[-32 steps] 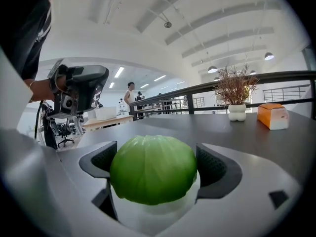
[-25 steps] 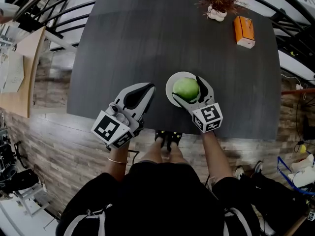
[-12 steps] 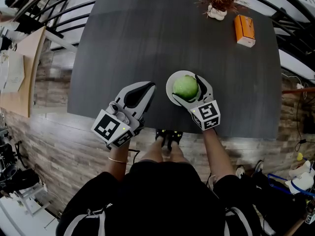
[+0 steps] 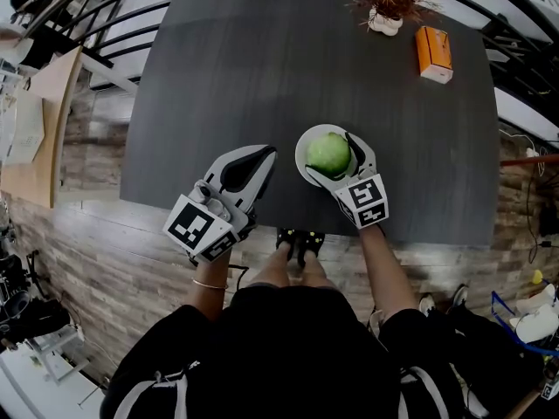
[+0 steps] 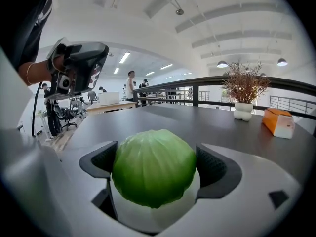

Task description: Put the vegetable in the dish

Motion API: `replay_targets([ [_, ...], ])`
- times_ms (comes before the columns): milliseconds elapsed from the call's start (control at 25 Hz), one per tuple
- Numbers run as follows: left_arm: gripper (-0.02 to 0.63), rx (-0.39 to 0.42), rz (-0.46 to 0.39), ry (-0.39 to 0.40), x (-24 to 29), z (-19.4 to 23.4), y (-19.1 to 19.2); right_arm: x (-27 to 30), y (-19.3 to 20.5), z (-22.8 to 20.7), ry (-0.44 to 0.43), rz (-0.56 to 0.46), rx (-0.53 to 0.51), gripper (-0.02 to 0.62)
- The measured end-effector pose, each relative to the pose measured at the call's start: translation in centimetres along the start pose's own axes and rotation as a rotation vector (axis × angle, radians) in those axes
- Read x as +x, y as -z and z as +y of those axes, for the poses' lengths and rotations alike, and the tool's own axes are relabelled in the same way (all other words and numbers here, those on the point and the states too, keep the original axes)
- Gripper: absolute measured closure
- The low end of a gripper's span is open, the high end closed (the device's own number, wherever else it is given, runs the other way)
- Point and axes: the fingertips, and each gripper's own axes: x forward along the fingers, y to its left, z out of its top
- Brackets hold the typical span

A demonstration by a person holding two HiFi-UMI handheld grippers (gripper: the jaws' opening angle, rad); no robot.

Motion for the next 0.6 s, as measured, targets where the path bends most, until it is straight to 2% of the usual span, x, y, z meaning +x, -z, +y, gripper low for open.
replay_targets([
  [600, 0.595, 0.005, -0.008, 0.0, -0.85, -0.15, -0.48, -0.35, -0.38, -0.25, 0.015, -0.031, 0.033, 0.089],
])
